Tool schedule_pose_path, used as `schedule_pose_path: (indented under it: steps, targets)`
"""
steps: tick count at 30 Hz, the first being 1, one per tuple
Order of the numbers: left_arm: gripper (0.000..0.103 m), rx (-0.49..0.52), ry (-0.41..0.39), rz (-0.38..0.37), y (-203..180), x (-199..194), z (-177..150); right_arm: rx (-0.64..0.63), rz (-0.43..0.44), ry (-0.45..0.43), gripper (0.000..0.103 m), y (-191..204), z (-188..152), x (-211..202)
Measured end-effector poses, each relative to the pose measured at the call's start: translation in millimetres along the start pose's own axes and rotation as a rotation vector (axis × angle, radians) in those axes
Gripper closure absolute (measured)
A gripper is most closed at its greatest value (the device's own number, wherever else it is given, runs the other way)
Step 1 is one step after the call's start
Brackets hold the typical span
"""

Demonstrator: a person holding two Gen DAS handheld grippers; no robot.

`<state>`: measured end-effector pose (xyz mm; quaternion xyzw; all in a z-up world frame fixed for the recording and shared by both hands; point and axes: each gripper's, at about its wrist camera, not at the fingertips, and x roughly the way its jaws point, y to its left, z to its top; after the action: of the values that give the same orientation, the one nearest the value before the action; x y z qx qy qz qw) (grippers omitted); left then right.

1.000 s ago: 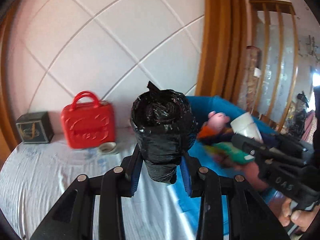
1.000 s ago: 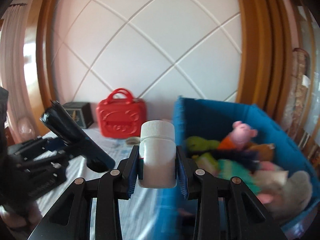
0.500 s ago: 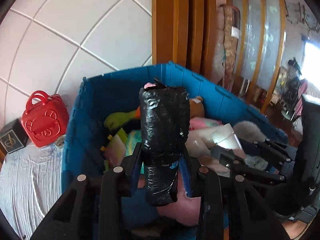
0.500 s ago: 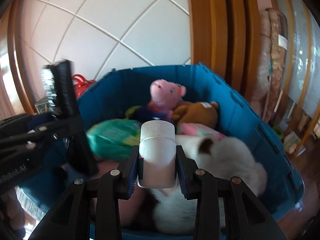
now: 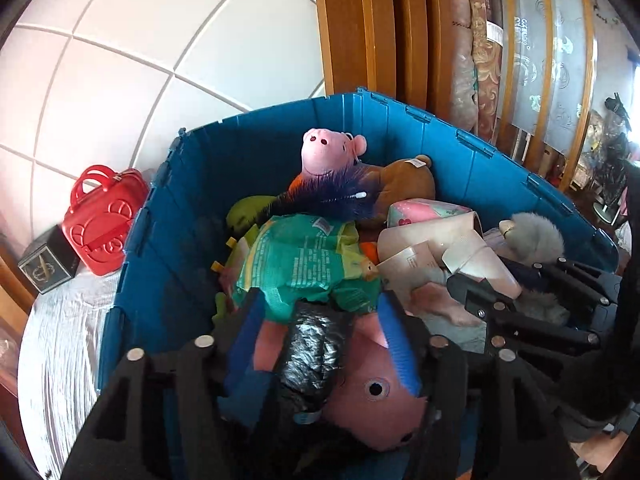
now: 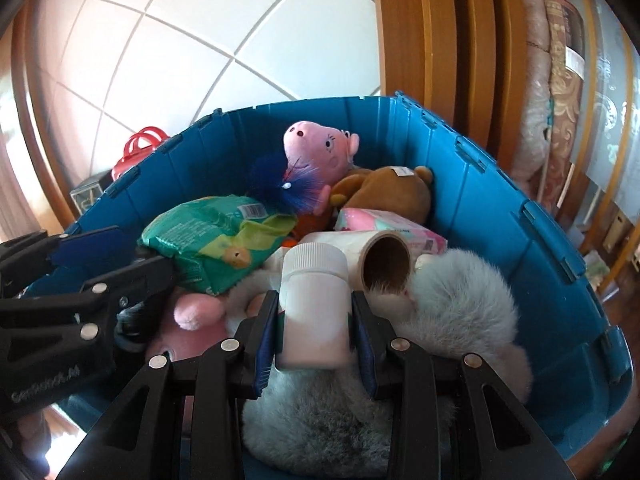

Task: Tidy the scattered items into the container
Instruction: 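Lower both held items into the blue crate and open both grippers, then withdraw both grippers from the crate back toward the bed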

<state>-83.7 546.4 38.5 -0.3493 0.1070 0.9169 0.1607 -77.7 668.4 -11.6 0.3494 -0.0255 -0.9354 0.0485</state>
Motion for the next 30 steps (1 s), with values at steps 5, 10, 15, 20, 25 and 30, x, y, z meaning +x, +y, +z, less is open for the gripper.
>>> schedule_pose_path:
  steps: [5,10,15,20,25,30]
  targets:
    - [0.034,-0.002,-0.02,0.012,1.2,-10.3,-2.9,0.0,-0.001,-0.001,0.059,-1.1,-1.6,-2.1]
    - [0.029,-0.009,-0.053,0.016,3.3,-26.5,-7.4,-0.013,0.001,-0.023,0.029,1.2,-5.9,-11.8]
    - [0.028,-0.028,-0.082,0.018,9.0,-43.5,-13.0,-0.025,-0.03,-0.054,0.014,1.6,-10.5,-26.8]
    - [0.028,-0.05,-0.102,0.023,16.1,-58.7,-19.4,-0.012,-0.031,-0.084,0.012,-2.5,-12.4,-42.6]
    - [0.028,-0.084,-0.115,0.035,28.5,-75.0,-29.1,-0.022,-0.009,-0.113,0.012,4.8,-12.1,-57.3]
    - [0.028,-0.127,-0.138,0.061,52.8,-96.2,-44.0,-0.049,0.029,-0.147,0.012,29.6,-10.8,-73.5]
